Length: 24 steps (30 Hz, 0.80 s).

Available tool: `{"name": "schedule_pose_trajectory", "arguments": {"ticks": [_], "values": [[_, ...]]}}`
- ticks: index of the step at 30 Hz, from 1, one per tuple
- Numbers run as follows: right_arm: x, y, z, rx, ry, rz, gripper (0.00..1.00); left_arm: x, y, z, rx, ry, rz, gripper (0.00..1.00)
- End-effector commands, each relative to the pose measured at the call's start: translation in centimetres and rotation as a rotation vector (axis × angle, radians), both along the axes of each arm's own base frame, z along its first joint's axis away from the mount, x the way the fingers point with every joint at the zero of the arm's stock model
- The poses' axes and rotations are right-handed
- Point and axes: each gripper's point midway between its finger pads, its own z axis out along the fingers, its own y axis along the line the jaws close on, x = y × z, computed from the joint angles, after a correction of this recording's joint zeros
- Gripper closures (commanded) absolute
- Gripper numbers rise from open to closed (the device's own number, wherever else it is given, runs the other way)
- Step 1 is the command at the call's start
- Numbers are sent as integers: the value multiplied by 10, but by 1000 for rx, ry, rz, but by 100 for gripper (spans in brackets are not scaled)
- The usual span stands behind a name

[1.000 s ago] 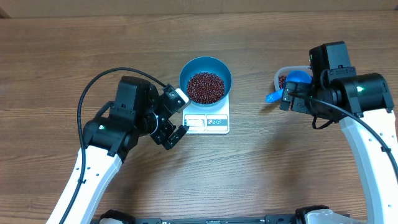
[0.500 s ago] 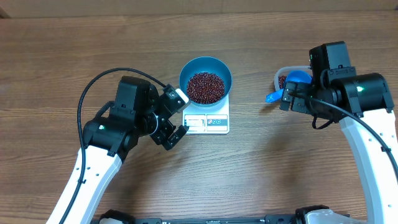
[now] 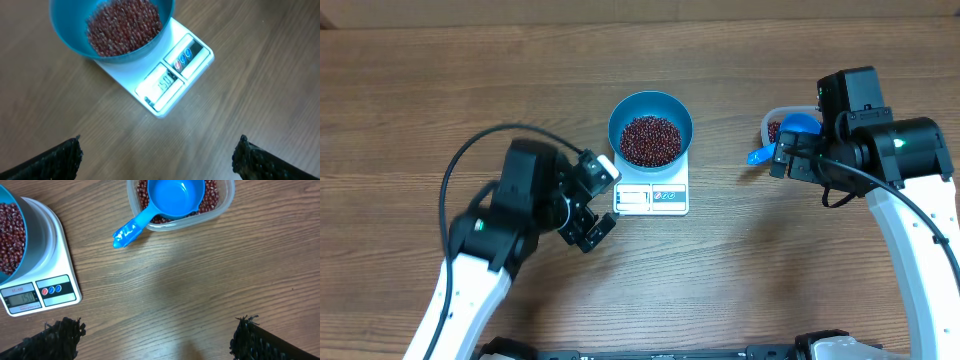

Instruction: Scoop item into bowl and weigh 150g on scale

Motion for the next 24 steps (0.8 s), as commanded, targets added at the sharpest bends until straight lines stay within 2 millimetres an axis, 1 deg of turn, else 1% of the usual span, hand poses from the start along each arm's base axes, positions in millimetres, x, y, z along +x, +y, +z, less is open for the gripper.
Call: {"name": "schedule_pose_trajectory", "arguments": {"ticks": [1,6,9,11,14,18,22,24], "values": [[3,1,8,7,-30,10,0,-13,6,-4,-47,-90,16,0],[3,1,8,7,-30,10,0,-24,15,-7,-118,-237,29,0],[3,1,8,7,-30,10,0,-28,23,-2,-170,-352,50,0],[3,1,8,6,-29,10,0,-26,32,6,-206,-420,102,0],[3,1,8,6,-30,11,0,-24,43,22,-251,-526,162,1],[3,1,8,6,-30,11,0,-21,62,53,-301,-692,254,0],[3,1,8,7,-30,10,0,-21,80,77,-329,-788,351,0],[3,1,8,7,-30,10,0,-22,84,89,-338,-838,364,0]]}}
